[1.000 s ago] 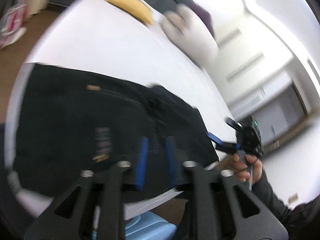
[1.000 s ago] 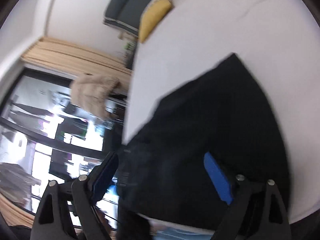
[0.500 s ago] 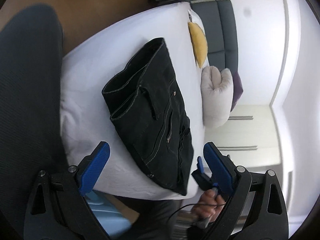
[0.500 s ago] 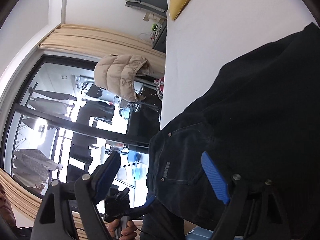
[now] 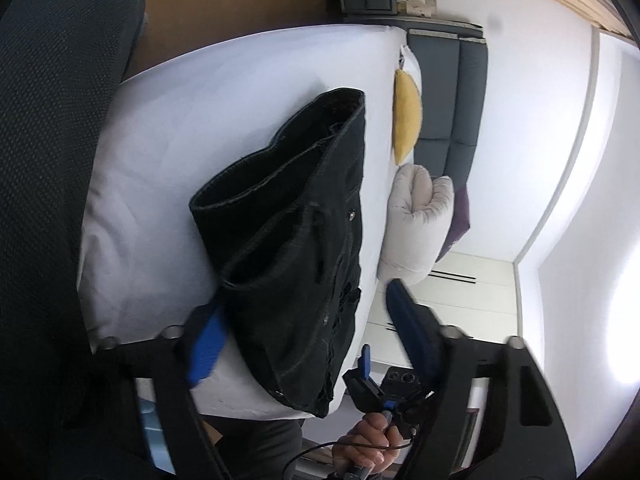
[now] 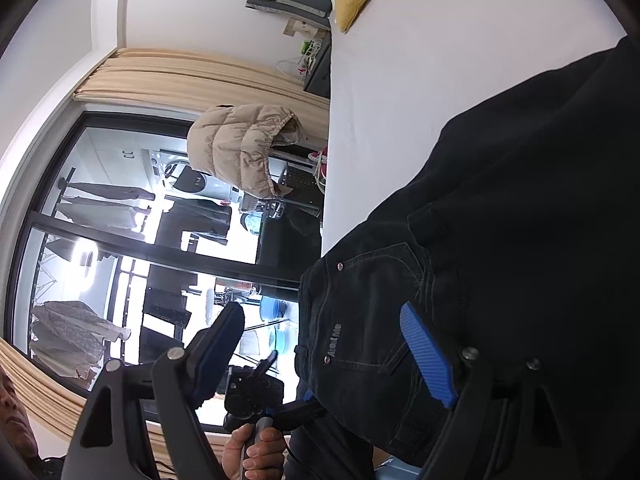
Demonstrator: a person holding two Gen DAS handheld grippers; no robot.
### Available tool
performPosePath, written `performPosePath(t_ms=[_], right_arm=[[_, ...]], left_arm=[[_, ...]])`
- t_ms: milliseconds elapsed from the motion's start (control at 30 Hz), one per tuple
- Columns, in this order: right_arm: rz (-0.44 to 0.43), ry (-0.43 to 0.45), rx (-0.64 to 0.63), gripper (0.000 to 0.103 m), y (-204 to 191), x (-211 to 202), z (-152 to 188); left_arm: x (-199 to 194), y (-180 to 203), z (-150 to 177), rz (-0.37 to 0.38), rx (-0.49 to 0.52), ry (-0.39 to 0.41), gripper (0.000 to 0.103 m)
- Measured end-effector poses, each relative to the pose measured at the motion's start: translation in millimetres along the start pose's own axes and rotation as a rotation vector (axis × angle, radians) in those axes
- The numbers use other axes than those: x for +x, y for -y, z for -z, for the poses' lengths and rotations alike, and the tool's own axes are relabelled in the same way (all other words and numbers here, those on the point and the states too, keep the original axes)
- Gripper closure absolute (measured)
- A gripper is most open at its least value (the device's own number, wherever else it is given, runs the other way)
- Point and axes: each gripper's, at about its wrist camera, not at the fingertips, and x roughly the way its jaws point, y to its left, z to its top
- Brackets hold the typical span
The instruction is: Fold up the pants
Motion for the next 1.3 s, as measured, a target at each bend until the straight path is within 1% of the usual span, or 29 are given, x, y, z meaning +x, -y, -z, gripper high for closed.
performPosePath(t_ms=[67, 100, 133, 233, 367, 433, 500, 533, 567, 600, 700, 733, 767, 833, 867, 900, 933, 967, 1000, 1033, 1100, 1133, 1167, 1233, 1267, 1300], right_arm=[[0.008, -0.012, -0.006, 0.020, -1, 4, -3], [0.013, -0.019, -0.010, 0.020, -2, 6, -4], [0.022, -0.030, -0.015, 0.020, -3, 8, -6], [0.056, -0.067, -0.031, 0.020, -8, 13, -11], [0.101, -0.106, -0.028, 0.020, -4, 14, -20], [0.143, -0.157, -0.001, 0.020, 5, 21, -24], [0.191, -0.210, 0.038, 0.020, 22, 34, -25], [0.237, -0.236, 0.057, 0.026, 34, 40, -23], [0.256, -0.235, 0.055, 0.028, 40, 44, -21], [0.246, -0.213, 0.044, 0.028, 41, 43, -20], [0.239, -0.210, 0.053, 0.027, 34, 38, -22], [0.232, -0.195, 0.064, 0.027, 32, 33, -24], [0.205, -0.168, 0.072, 0.027, 28, 24, -26], [0.121, -0.110, 0.068, 0.027, 17, 0, -35], [0.101, -0.093, 0.064, 0.025, 12, -9, -39], [0.085, -0.081, 0.054, 0.024, 7, -19, -44], [0.072, -0.076, 0.040, 0.021, 2, -28, -48], [0.062, -0.075, 0.025, 0.018, -2, -35, -51], [0.055, -0.078, 0.013, 0.017, -5, -42, -53], [0.047, -0.087, 0.007, 0.014, -5, -47, -55], [0.017, -0.105, 0.001, 0.013, -3, -53, -54], [0.006, -0.112, -0.005, 0.011, 0, -55, -52], [0.017, -0.115, -0.009, 0.008, 4, -56, -50], [0.108, -0.109, 0.025, 0.007, 24, -57, -51], [0.130, -0.108, 0.060, 0.007, 35, -58, -52], [0.119, -0.106, 0.093, 0.007, 44, -56, -53]], left_arm=[[3, 0, -2, -0.016, 0.000, -0.007, 0.069], [6, 2, -3, -0.030, 0.010, -0.015, 0.073], [9, 4, -4, -0.037, 0.025, -0.018, 0.073], [16, 25, -4, -0.060, 0.120, -0.026, 0.080], [19, 59, -1, -0.094, 0.260, -0.018, 0.085], [22, 77, 2, -0.104, 0.316, -0.013, 0.085], [26, 100, 9, -0.115, 0.398, -0.010, 0.086], [27, 110, 13, -0.119, 0.435, -0.009, 0.086], [30, 122, 18, -0.127, 0.482, -0.009, 0.086], [34, 135, 24, -0.135, 0.535, -0.010, 0.086], [55, 170, 46, -0.157, 0.688, -0.026, 0.086], [63, 180, 54, -0.161, 0.733, -0.039, 0.086], [73, 190, 67, -0.164, 0.788, -0.058, 0.086], [99, 208, 93, -0.172, 0.898, -0.107, 0.086], [118, 215, 113, -0.179, 0.964, -0.147, 0.086], [132, 219, 127, -0.177, 1.011, -0.181, 0.087], [147, 223, 140, -0.174, 1.056, -0.216, 0.089], [168, 224, 163, -0.198, 1.142, -0.262, 0.092], [183, 223, 180, -0.197, 1.195, -0.302, 0.097], [200, 222, 193, -0.207, 1.246, -0.340, 0.098], [229, 208, 226, -0.248, 1.357, -0.409, 0.098], [239, 200, 234, -0.272, 1.392, -0.434, 0.098], [251, 191, 239, -0.306, 1.414, -0.461, 0.098], [257, 187, 238, -0.329, 1.402, -0.474, 0.098], [253, 190, 237, -0.336, 1.419, -0.457, 0.098], [246, 194, 236, -0.351, 1.459, -0.424, 0.098]])
